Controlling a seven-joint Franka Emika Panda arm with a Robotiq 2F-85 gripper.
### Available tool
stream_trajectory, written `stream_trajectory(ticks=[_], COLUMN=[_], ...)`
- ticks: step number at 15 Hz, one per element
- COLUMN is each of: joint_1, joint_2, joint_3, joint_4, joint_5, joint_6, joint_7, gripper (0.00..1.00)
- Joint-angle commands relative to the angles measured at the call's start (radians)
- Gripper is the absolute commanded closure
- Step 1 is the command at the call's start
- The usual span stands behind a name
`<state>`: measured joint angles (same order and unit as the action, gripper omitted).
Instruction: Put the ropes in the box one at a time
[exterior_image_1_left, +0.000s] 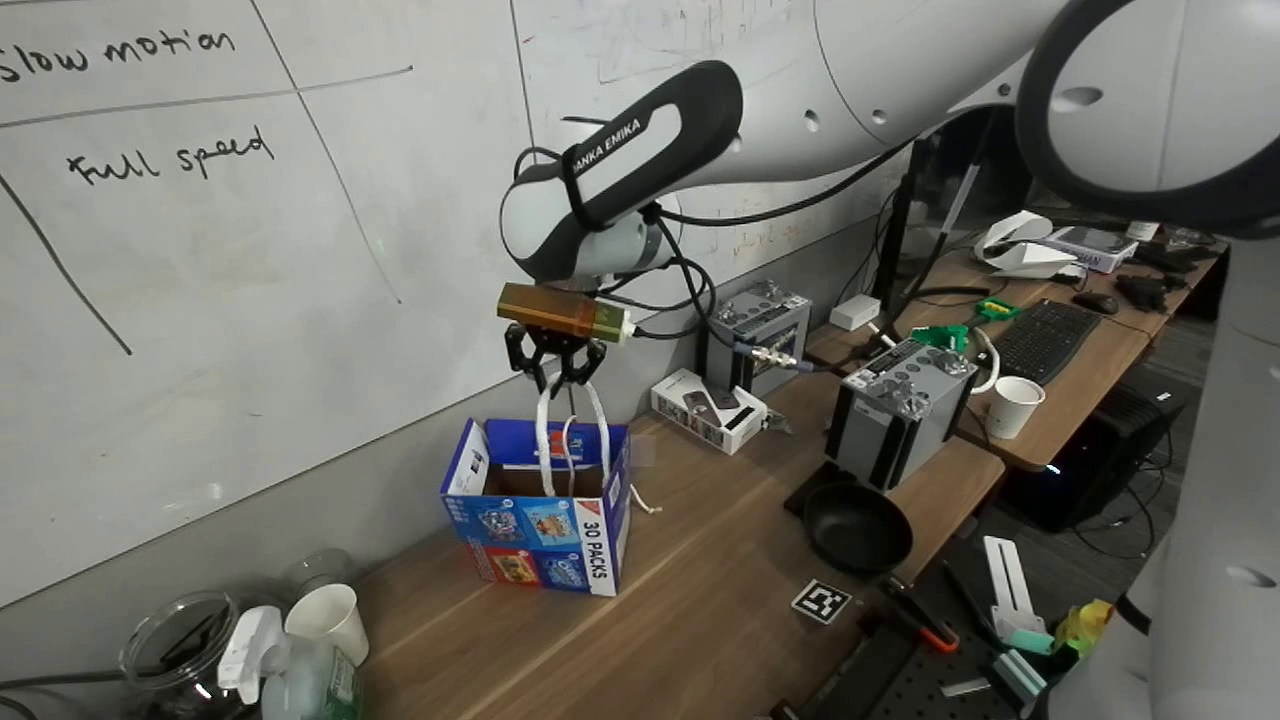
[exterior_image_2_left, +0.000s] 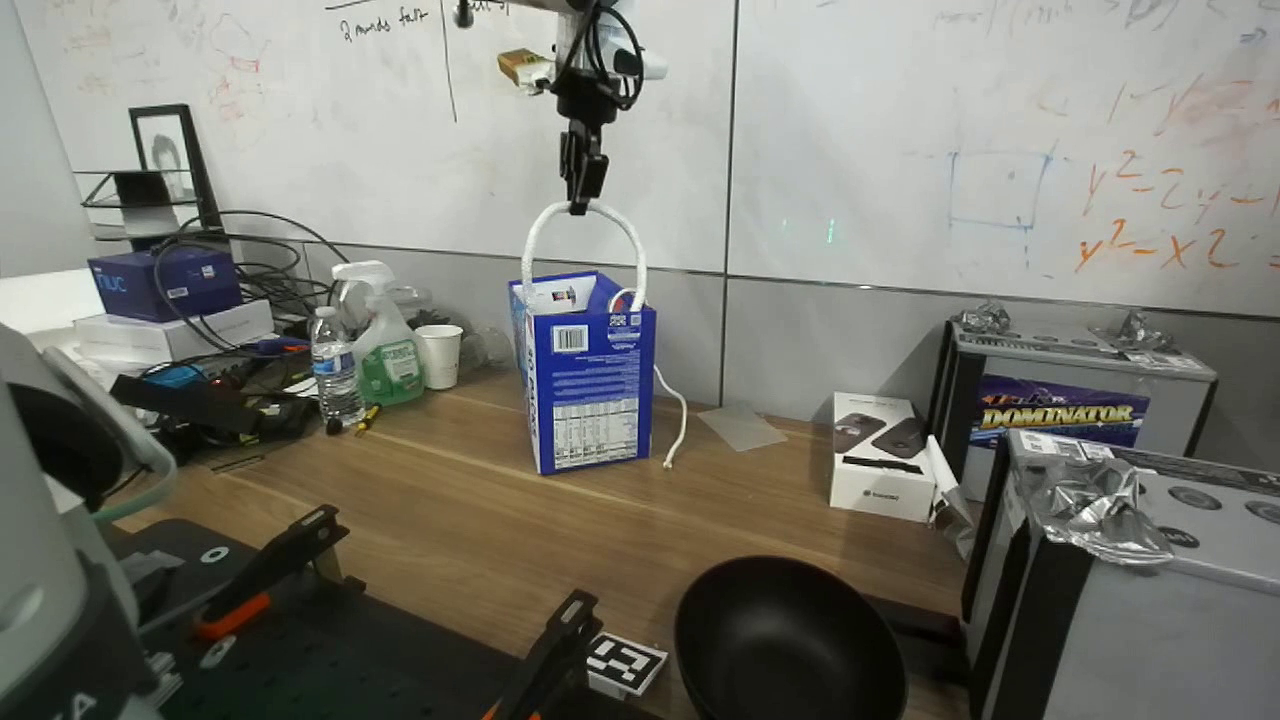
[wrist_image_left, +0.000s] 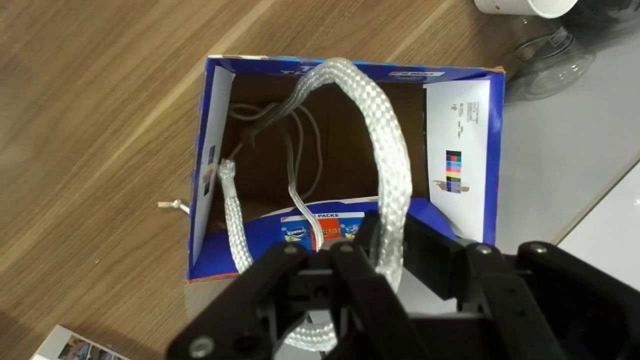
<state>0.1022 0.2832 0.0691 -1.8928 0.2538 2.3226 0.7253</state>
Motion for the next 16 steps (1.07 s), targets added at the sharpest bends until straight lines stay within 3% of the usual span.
stream_trajectory(ticks=[1,15,16], joint_1=[-0.004,0.011,0.013], joint_2=[0.009,0.159,0.176], joint_3=[-0.003,0.002,-0.001], joint_4=[-0.029,-0.077,-0.071], joint_5=[0.051,0.073,0.07], joint_6=[0.04,0.111,0.103], joint_7=[-0.024,-0.044,-0.04], gripper=[0.96,0.94,0.6])
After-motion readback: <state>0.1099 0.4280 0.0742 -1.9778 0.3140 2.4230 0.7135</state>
